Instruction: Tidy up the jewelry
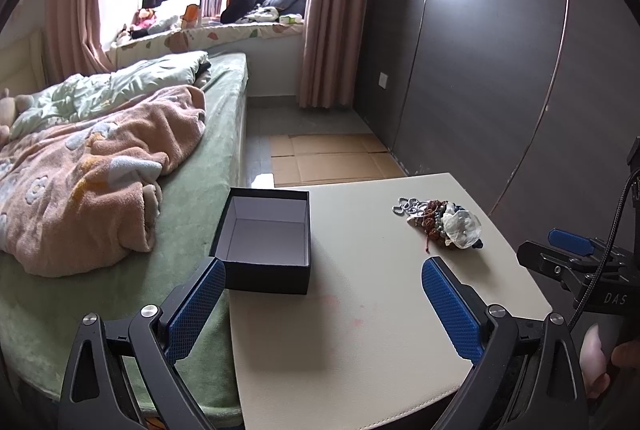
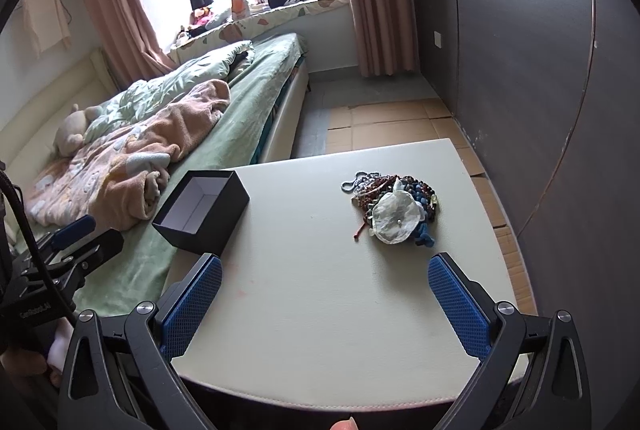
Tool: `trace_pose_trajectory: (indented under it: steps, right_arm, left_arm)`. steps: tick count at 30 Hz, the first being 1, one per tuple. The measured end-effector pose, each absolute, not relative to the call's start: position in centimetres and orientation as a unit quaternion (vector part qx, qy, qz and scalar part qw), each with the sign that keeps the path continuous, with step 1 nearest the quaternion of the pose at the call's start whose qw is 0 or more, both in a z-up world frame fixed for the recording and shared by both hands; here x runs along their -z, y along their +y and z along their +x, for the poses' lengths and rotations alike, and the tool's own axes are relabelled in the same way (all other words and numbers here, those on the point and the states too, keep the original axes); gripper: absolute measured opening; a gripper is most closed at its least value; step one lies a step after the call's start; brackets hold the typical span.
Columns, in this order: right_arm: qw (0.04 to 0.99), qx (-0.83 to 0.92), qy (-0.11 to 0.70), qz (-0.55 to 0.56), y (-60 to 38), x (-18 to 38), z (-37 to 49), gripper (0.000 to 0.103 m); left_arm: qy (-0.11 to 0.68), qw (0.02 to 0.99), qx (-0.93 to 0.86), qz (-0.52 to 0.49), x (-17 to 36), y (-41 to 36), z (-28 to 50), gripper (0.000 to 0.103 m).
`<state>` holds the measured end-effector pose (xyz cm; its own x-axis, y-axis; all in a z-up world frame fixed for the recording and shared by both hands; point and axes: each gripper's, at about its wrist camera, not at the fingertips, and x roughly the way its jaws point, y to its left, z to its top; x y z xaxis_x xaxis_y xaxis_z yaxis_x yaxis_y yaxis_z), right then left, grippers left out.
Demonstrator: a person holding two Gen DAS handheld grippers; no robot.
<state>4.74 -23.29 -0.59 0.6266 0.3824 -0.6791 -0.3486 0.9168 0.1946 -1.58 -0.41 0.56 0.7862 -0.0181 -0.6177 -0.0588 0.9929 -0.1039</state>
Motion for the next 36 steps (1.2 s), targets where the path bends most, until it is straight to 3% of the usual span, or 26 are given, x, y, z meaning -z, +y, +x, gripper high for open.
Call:
trace_pose_trajectory:
  steps: [36]
  right_arm:
    - [0.904, -0.199, 0.377, 0.025, -23.36, 0.31, 4.66, 0.103]
  left_arm:
    - [0.331, 0.942, -0.007, -0.062, -0.26, -0.64, -1.5, 0.099]
